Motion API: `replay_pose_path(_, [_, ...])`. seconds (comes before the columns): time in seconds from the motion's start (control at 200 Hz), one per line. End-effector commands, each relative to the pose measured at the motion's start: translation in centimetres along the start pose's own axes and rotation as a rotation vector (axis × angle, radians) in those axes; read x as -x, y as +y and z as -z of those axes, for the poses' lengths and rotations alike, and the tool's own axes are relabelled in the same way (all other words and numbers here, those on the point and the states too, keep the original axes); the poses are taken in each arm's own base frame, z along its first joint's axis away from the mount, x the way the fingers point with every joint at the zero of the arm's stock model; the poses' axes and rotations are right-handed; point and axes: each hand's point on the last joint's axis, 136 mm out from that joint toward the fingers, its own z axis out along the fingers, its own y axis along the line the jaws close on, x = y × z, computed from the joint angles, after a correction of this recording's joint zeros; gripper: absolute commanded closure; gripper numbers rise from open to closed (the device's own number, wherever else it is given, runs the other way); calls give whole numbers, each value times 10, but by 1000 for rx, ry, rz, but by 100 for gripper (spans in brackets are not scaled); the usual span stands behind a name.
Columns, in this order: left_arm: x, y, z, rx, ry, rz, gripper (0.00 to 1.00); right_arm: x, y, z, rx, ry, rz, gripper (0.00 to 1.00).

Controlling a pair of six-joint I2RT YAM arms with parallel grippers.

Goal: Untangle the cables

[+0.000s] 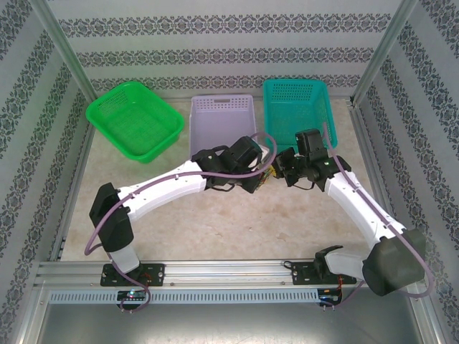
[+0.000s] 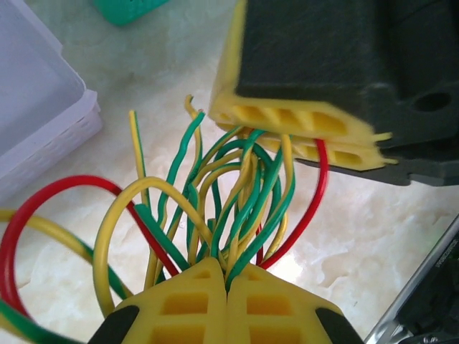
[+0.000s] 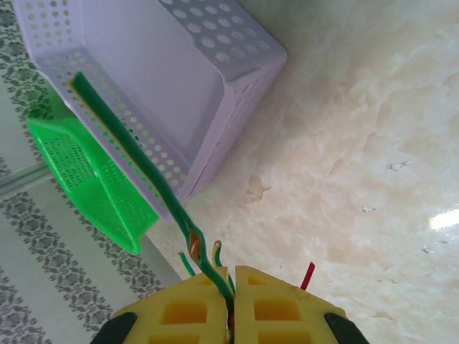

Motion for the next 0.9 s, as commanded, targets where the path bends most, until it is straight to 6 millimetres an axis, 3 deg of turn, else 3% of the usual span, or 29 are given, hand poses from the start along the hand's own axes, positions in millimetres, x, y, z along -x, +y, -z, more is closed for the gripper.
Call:
replay_pose_path(0.0, [-2, 21, -2, -36, -30, 140, 100, -22, 21, 23, 130, 102, -27, 89])
replay_pose_path(0.14, [-2, 3, 1, -219, -30, 183, 100, -19, 19, 25, 142, 90, -6, 53])
replay_pose_path(0.265, [-6, -1, 2, -295, 3, 222, 100, -14, 24, 38, 174, 21, 128, 39])
replay_pose_path(0.43, [8, 9, 12, -430, -2, 363, 100, -17, 4, 47, 183, -8, 345, 38])
replay_pose_path(0.609, [18, 11, 25, -521, 30, 407, 100, -35, -16, 33, 233, 98, 491, 38])
replay_pose_path(0.784, [20, 9, 26, -559, 55, 422, 100, -36, 3, 22, 315, 135, 482, 37])
replay_pose_path(0.894, [21, 9, 24, -559, 56, 425, 100, -40, 16, 13, 321, 163, 486, 45])
